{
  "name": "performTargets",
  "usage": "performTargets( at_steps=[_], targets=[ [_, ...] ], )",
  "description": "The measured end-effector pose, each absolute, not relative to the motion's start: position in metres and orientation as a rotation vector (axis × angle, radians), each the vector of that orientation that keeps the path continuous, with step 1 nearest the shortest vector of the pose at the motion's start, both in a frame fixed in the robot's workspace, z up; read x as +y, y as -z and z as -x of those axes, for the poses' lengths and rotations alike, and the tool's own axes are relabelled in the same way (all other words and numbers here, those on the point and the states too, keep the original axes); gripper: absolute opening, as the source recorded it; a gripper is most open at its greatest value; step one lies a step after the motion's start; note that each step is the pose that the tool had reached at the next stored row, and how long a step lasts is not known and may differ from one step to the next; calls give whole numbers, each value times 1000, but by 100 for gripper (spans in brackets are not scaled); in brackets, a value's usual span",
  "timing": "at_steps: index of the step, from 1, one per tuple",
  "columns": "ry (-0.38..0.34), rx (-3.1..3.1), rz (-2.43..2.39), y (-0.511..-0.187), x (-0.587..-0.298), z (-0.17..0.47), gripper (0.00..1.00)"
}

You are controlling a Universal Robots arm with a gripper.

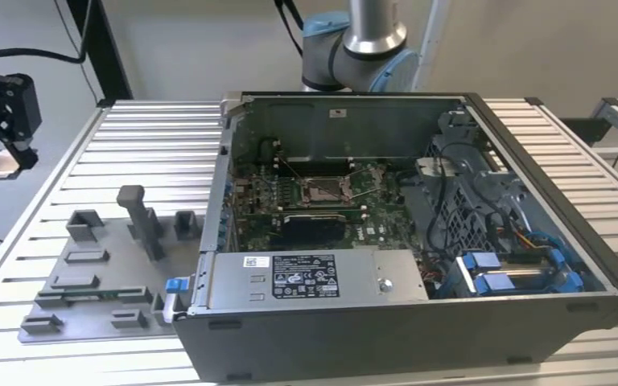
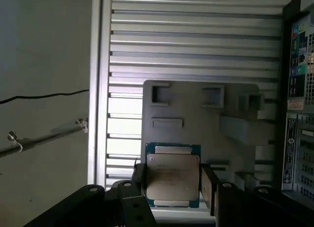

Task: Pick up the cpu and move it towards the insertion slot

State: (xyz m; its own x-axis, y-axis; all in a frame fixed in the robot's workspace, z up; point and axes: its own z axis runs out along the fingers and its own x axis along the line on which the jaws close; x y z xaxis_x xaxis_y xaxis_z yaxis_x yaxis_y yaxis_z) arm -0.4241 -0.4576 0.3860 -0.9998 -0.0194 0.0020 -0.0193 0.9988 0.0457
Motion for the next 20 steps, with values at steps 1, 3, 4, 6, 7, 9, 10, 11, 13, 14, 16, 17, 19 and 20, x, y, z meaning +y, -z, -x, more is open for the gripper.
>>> performTargets(
  at_steps=[1,3,4,6,7,9,10,11,13,14,16,17,19,20],
  targets=[
    [77,-3138,-30,-386,-458,424,0],
    [87,-3138,-30,-386,-458,424,0],
    [93,-3137,-30,-386,-458,424,0],
    [101,-3137,-30,-386,-458,423,0],
    [101,-3137,-30,-386,-458,418,0],
    [101,-3137,-30,-386,-458,411,0],
    [101,-3137,-30,-386,-458,408,0],
    [101,-3137,-30,-386,-458,404,0],
    [101,-3137,-30,-386,-458,395,0],
    [101,-3137,-30,-386,-458,391,0],
    [101,-3137,-30,-386,-458,383,0],
    [101,-3137,-30,-386,-458,380,0],
    [101,-3137,-30,-386,-458,371,0],
    [101,-3137,-30,-386,-458,367,0]
  ],
)
